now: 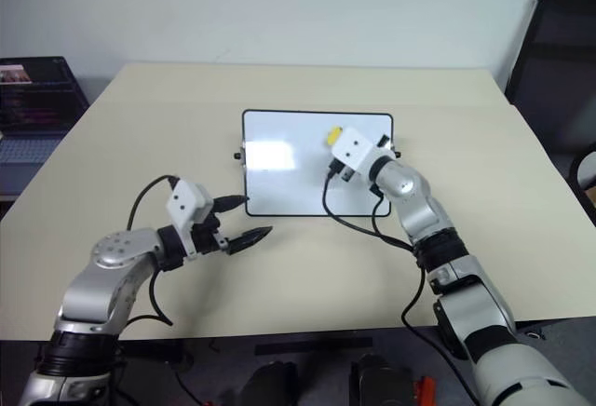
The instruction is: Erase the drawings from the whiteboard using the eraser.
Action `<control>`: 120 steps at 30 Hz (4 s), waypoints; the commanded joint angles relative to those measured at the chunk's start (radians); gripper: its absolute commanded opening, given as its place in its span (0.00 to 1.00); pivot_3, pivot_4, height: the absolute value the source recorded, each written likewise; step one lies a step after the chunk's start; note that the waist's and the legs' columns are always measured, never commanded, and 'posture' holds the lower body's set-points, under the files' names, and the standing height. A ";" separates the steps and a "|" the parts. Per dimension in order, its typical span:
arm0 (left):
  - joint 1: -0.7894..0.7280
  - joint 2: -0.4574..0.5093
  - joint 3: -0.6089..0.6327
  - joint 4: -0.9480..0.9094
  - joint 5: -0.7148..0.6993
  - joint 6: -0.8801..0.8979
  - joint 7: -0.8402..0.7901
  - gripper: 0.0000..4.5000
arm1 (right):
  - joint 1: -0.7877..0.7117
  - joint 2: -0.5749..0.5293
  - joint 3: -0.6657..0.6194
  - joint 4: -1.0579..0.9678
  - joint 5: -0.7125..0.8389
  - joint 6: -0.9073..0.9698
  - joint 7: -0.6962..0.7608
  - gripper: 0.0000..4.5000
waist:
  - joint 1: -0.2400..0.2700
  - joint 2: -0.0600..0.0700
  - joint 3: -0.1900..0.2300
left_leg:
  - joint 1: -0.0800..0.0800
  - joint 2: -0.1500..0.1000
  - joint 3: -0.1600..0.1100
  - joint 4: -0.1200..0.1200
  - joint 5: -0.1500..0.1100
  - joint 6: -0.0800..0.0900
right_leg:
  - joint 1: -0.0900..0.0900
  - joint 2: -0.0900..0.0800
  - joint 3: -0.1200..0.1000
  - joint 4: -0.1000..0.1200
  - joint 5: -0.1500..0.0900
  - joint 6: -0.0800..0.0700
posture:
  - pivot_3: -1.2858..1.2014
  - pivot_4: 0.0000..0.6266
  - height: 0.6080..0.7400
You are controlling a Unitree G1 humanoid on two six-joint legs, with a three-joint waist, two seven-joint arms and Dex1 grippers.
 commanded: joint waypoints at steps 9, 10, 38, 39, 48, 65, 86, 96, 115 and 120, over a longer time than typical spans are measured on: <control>-0.026 0.007 0.003 -0.059 -0.013 0.025 0.014 1.00 | 0.171 -0.074 0.161 -0.143 -0.085 -0.028 0.216 0.22 | -0.002 -0.001 -0.001 | 0.003 0.001 0.000 0.002 0.001 0.001 | 0.002 0.001 0.000 0.001 0.000 0.001 | 0.52 0.24 1.00; -0.027 0.008 0.003 -0.058 -0.013 0.024 0.013 1.00 | 0.176 -0.078 0.170 -0.154 -0.098 -0.029 0.215 0.22 | -0.002 -0.001 -0.001 | 0.003 0.001 0.000 0.002 0.001 0.001 | 0.002 0.001 0.001 0.001 0.000 0.001 | 0.52 0.24 1.00; -0.016 0.003 0.001 -0.031 -0.008 -0.004 -0.003 1.00 | 0.194 -0.059 0.134 -0.210 -0.103 -0.029 0.183 0.22 | 0.000 -0.001 0.000 | 0.001 0.000 0.000 0.002 0.000 0.000 | 0.001 0.001 0.000 0.001 0.000 0.000 | 0.52 0.24 1.00; -0.017 0.003 0.000 -0.031 -0.008 -0.003 -0.004 1.00 | 0.186 -0.051 0.114 -0.211 -0.102 -0.046 0.142 0.22 | 0.000 -0.001 0.000 | 0.001 0.000 0.000 0.002 0.000 0.000 | 0.002 0.001 0.000 0.001 0.000 0.000 | 0.52 0.24 1.00; -0.021 0.000 -0.003 -0.035 -0.010 0.001 -0.004 1.00 | 0.145 -0.051 0.053 -0.180 -0.104 -0.030 0.019 0.22 | 0.000 -0.001 0.000 | 0.001 0.000 0.000 0.001 0.000 0.000 | 0.001 0.000 0.000 0.000 0.000 0.000 | 0.52 0.24 1.00; -0.029 -0.001 -0.006 -0.038 -0.011 0.009 -0.002 1.00 | 0.173 -0.034 0.049 -0.255 -0.123 -0.021 -0.020 0.22 | 0.000 -0.001 0.000 | 0.001 0.000 0.000 0.002 0.001 0.000 | 0.001 0.001 0.000 0.001 0.000 0.000 | 0.52 0.24 1.00; -0.051 -0.005 -0.025 -0.042 -0.014 0.012 -0.017 1.00 | 0.279 -0.025 -0.007 -0.492 -0.036 0.174 0.124 0.22 | 0.002 -0.001 0.000 | 0.001 0.000 -0.001 0.002 0.001 0.000 | 0.001 0.001 0.000 0.001 0.000 0.000 | 0.52 0.24 1.00; -0.172 -0.032 -0.131 -0.058 -0.046 0.030 -0.122 1.00 | 0.649 0.092 -0.304 -1.076 0.157 0.672 0.035 0.22 | 0.026 -0.001 0.000 | -0.002 -0.001 -0.002 0.001 0.000 -0.001 | 0.000 0.000 -0.003 0.000 0.000 0.001 | 0.52 0.24 1.00; -0.435 -0.188 -0.335 0.185 0.037 -0.104 -0.342 1.00 | 0.571 0.189 -0.515 -0.850 0.242 0.862 -0.259 0.22 | 0.005 0.000 0.000 | -0.001 -0.002 0.001 0.001 0.000 0.000 | 0.001 0.002 0.000 0.000 -0.003 0.004 | 0.52 0.24 1.00; -0.435 -0.198 -0.331 0.196 0.047 -0.115 -0.346 1.00 | 0.556 0.164 -0.528 -0.774 0.267 0.815 -0.271 0.22 | 0.001 0.000 0.000 | -0.001 -0.002 0.001 0.001 0.000 0.000 | 0.000 0.002 0.000 0.000 -0.004 0.005 | 0.52 0.24 1.00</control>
